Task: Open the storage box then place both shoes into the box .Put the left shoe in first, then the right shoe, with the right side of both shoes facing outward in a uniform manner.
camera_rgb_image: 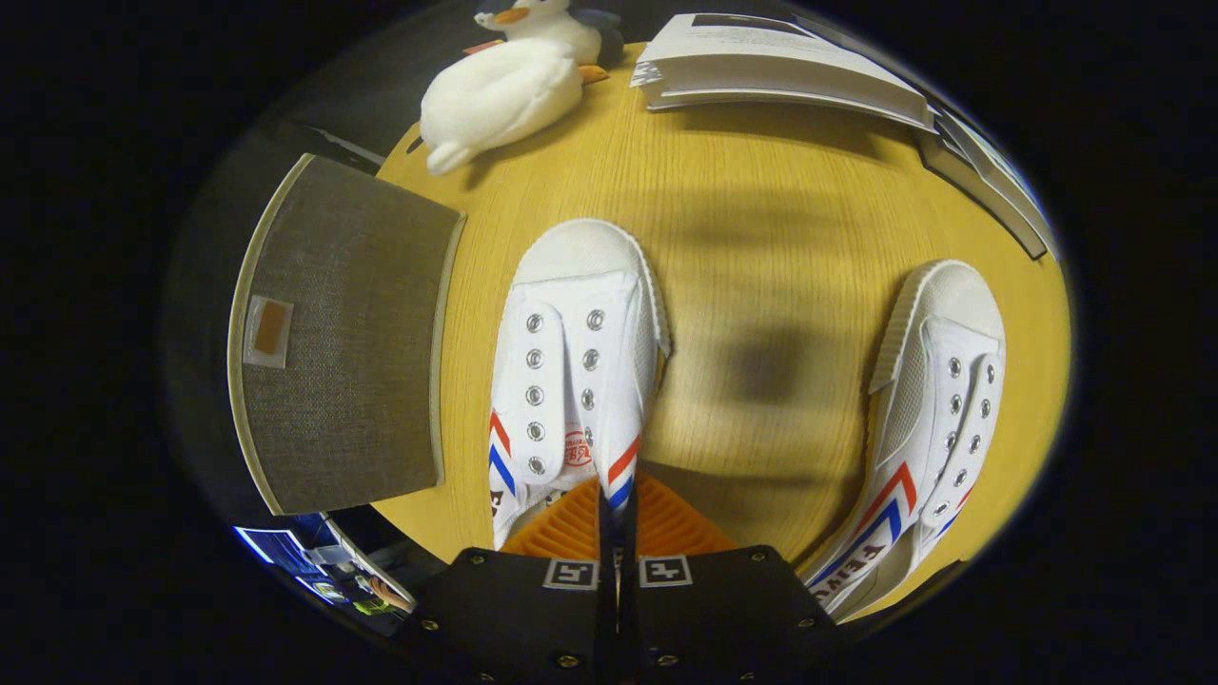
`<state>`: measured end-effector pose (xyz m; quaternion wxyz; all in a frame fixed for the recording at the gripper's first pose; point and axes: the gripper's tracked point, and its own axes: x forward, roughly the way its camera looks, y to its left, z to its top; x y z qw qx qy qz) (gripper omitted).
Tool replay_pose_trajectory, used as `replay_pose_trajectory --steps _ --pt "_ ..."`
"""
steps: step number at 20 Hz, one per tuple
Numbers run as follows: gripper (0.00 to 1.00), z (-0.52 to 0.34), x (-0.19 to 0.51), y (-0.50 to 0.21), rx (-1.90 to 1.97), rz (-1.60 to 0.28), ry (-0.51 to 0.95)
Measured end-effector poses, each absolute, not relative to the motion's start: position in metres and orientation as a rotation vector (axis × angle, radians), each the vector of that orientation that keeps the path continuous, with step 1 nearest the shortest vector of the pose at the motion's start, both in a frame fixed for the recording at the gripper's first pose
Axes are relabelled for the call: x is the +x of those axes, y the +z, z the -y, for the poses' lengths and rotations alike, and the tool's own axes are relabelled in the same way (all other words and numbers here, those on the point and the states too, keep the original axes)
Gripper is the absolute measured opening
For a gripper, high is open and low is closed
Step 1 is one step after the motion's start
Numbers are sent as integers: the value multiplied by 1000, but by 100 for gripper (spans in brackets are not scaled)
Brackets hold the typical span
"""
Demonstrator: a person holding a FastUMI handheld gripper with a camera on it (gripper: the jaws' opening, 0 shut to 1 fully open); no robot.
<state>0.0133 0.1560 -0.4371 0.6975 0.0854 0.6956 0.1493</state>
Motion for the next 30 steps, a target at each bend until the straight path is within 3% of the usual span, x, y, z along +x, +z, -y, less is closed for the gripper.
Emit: replay_pose_trajectory --steps 11,19,30 --pt "1 -152 26 -410 192 -1502 389" --pt "1 -186 53 -367 144 -1374 551" --pt "1 -240 58 -355 -57 -1361 693"
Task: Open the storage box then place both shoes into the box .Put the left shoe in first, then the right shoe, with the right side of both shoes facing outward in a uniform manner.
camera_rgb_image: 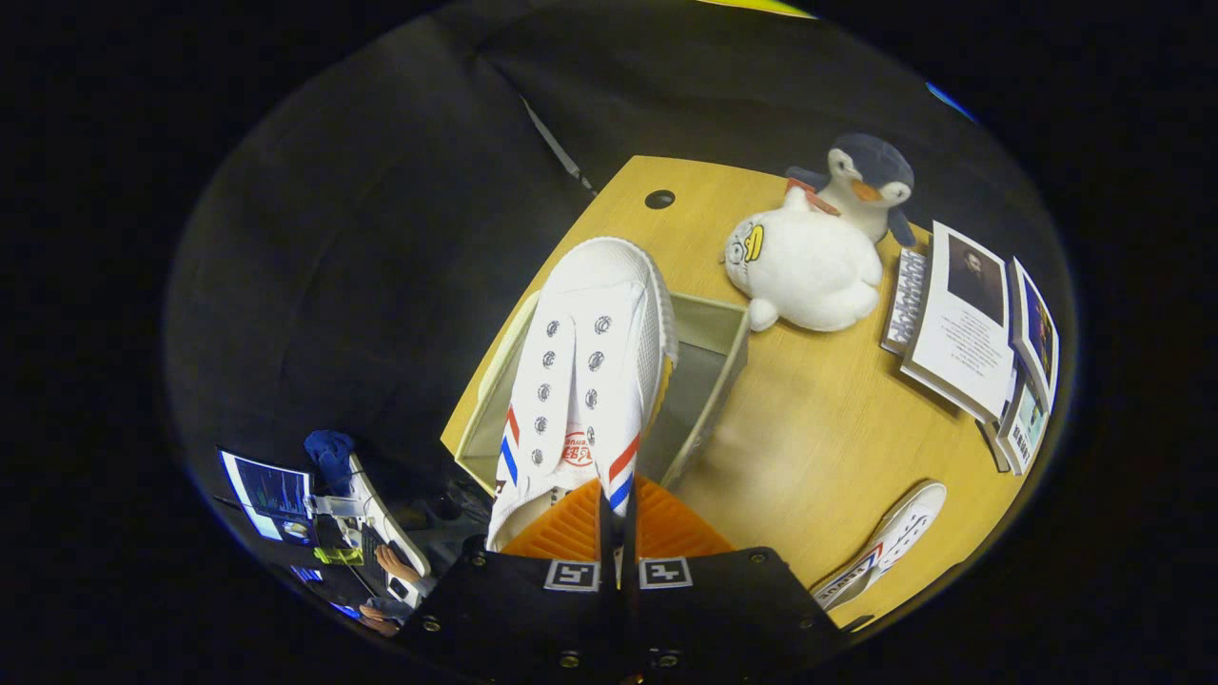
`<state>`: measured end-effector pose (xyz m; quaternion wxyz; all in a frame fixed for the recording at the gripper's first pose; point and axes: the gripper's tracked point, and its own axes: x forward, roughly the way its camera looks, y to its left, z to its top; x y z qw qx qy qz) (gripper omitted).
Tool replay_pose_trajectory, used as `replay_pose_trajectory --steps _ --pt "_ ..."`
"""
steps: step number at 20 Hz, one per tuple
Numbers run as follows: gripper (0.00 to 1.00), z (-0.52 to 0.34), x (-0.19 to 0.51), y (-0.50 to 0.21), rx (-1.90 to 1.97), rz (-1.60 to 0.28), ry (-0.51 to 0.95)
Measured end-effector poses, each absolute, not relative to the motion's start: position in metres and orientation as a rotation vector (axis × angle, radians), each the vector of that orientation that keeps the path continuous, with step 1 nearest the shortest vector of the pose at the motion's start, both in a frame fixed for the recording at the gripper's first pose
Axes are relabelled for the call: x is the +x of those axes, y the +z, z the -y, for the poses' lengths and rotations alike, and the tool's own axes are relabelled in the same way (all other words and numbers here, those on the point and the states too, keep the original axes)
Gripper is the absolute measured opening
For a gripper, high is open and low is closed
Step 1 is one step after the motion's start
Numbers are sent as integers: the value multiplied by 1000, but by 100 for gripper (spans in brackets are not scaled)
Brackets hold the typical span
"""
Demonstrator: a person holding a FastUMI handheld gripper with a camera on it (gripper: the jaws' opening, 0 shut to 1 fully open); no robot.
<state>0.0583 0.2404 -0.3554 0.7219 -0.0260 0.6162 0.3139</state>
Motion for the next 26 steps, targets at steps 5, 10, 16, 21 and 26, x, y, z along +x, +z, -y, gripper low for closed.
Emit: replay_pose_trajectory --steps 5,10,16,21,26 --pt "10 -266 58 -358 -55 -1337 747" --pt "96 -264 77 -340 -130 -1221 771" --pt "96 -226 92 -324 -53 -1211 700" --pt "96 -167 101 -324 27 -1227 602" --pt "96 -102 106 -335 83 -1235 493"
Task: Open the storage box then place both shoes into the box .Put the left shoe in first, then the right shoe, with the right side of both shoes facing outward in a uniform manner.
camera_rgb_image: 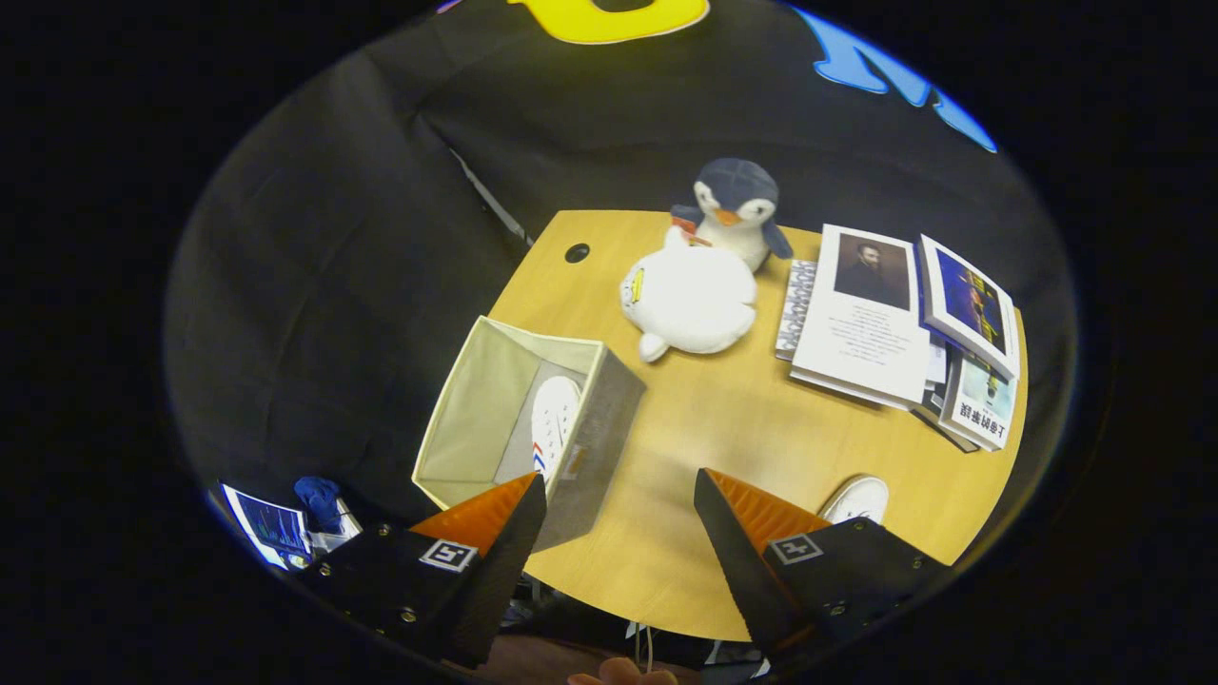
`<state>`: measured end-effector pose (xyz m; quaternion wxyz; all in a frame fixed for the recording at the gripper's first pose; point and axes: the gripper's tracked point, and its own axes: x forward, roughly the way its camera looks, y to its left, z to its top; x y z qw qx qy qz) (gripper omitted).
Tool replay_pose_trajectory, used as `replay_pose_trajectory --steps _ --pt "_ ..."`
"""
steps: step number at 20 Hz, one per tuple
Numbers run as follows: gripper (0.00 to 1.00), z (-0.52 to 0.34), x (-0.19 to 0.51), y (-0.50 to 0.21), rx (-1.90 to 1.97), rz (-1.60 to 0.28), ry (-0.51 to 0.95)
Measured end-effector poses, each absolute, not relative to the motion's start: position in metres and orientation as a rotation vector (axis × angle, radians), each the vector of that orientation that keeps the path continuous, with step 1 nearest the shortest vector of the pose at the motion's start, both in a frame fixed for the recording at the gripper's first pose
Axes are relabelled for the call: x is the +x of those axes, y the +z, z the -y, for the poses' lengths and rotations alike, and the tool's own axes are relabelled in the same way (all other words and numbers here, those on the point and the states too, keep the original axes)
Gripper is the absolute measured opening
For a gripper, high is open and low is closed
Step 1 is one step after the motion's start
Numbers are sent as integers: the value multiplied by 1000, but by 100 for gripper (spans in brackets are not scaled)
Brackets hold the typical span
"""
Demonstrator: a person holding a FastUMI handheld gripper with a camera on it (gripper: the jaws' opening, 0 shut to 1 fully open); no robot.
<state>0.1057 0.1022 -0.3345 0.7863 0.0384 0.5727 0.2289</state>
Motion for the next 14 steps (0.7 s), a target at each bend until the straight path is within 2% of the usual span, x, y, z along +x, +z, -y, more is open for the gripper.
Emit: replay_pose_trajectory --steps 14 --pt "96 62 55 -413 212 -1346 226"
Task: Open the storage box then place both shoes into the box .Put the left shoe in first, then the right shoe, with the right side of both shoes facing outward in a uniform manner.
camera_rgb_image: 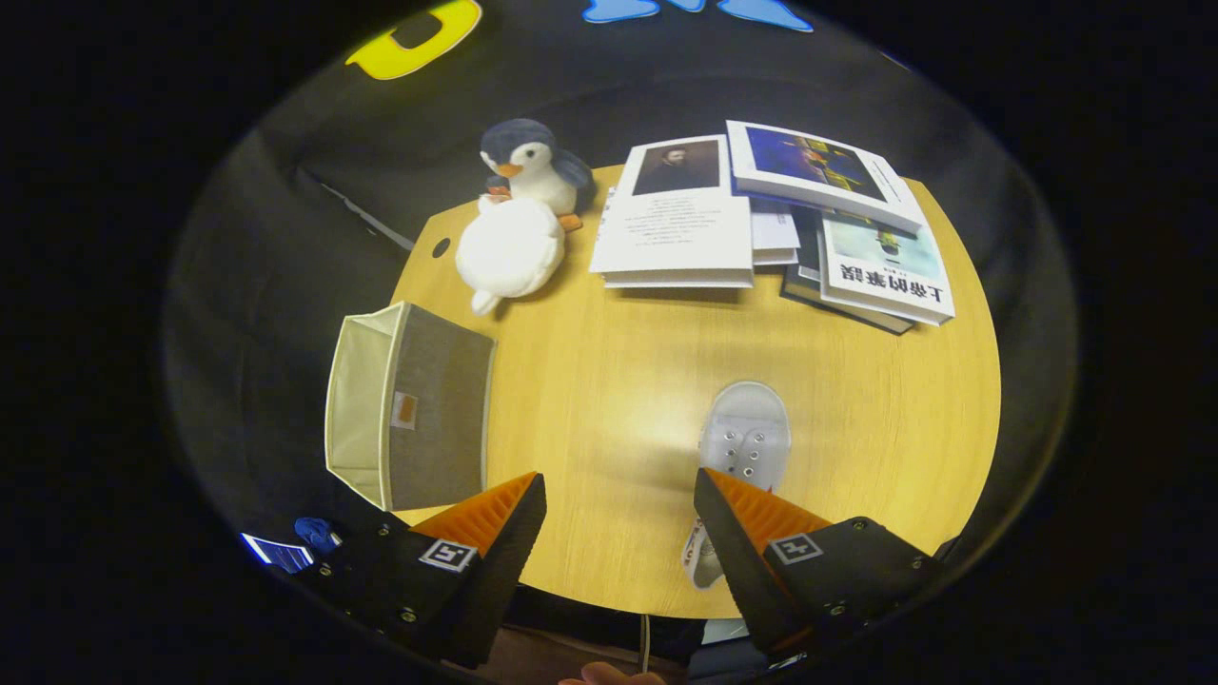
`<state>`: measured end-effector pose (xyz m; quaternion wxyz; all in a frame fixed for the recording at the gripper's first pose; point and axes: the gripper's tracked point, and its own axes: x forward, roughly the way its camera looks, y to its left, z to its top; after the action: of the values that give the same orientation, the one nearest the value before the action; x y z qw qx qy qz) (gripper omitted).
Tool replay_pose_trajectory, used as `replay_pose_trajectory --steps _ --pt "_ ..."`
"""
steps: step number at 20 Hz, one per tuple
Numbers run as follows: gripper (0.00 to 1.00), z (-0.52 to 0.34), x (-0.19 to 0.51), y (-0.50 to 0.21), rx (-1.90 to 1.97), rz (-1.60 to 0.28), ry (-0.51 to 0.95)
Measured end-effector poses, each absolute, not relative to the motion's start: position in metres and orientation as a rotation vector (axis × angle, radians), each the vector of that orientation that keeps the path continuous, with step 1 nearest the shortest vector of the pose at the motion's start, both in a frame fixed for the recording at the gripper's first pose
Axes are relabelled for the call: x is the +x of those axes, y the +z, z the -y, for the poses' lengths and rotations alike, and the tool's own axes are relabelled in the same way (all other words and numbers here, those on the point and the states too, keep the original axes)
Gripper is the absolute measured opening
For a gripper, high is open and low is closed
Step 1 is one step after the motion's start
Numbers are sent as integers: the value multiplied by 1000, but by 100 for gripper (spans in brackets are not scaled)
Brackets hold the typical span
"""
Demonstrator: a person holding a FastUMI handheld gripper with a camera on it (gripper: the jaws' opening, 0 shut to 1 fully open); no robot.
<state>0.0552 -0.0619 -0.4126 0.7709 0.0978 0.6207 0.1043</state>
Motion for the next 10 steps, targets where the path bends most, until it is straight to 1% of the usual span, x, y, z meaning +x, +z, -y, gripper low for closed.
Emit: replay_pose_trajectory --steps 10 --pt "95 129 14 -469 227 -1446 126"
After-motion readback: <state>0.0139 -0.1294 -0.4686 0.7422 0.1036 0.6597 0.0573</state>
